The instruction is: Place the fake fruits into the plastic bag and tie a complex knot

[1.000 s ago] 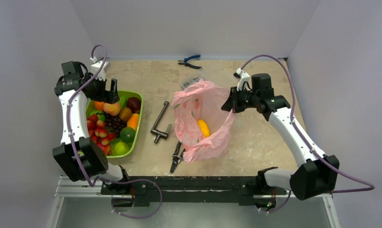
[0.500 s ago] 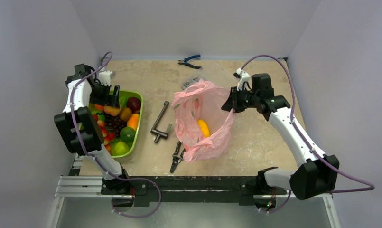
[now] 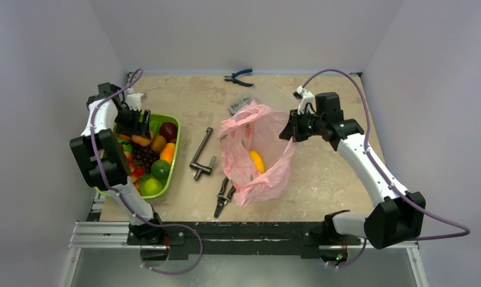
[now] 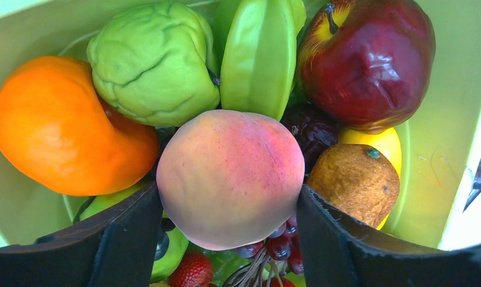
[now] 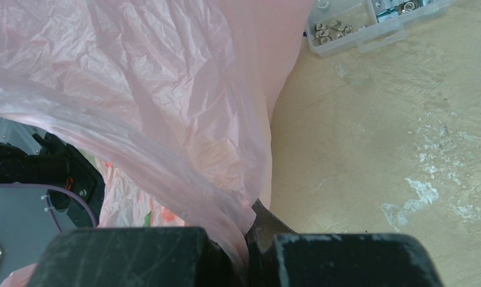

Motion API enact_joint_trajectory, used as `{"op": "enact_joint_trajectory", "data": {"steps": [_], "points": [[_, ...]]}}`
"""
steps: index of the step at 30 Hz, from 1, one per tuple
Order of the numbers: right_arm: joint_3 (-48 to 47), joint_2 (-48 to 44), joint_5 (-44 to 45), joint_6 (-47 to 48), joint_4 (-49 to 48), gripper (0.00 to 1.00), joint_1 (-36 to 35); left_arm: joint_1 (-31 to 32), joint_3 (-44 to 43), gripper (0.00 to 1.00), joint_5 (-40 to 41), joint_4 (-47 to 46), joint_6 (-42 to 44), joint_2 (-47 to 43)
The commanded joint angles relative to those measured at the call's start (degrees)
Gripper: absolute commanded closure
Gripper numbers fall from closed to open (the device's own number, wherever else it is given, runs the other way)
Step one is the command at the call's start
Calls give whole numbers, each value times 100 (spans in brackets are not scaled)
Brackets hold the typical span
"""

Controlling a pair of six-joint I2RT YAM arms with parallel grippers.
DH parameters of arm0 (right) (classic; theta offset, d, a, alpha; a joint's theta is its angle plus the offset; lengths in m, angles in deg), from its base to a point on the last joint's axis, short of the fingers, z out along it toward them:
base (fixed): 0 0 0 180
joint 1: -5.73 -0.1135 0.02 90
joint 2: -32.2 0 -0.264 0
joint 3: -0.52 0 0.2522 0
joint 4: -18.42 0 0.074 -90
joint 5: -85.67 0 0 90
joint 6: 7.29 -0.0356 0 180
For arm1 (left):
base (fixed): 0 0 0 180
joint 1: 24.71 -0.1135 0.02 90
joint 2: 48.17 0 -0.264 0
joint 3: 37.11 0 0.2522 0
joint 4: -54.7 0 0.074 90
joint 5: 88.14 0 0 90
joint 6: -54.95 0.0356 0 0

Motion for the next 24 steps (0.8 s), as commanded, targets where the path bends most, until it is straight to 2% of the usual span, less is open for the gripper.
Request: {"op": "enact_joint_trajectory", "data": {"steps": [1, 5, 9, 13, 17, 19, 21, 24], "points": [[-236, -27, 63, 106, -35, 100, -7, -10, -337, 41, -248, 76, -43, -88], [-220, -47, 61, 118, -24, 100, -13, -67, -531, 53, -780, 370, 181, -890], [-207, 27, -2, 102, -45, 100, -13, 39, -504, 57, -1824, 595, 690, -1884], [-210, 53, -25, 71, -71, 100, -12, 615, -499, 57, -2794, 1059, 1357, -2902], [-228, 56, -41, 53, -73, 100, -13, 1566, -277, 60, -3971, 1255, 1885, -3752], [-223, 47, -43, 40, -88, 100, -12, 2353, -154, 60, -4157, 1304, 2216, -4101], [-208, 40, -56, 29, -102, 100, -18, 3310, 62, 59, -4018, 1176, 2452, -4419], [-201, 29, -78, 6, -125, 100, -12, 4907, 284, 59, -3389, 803, 2518, -4700]]}}
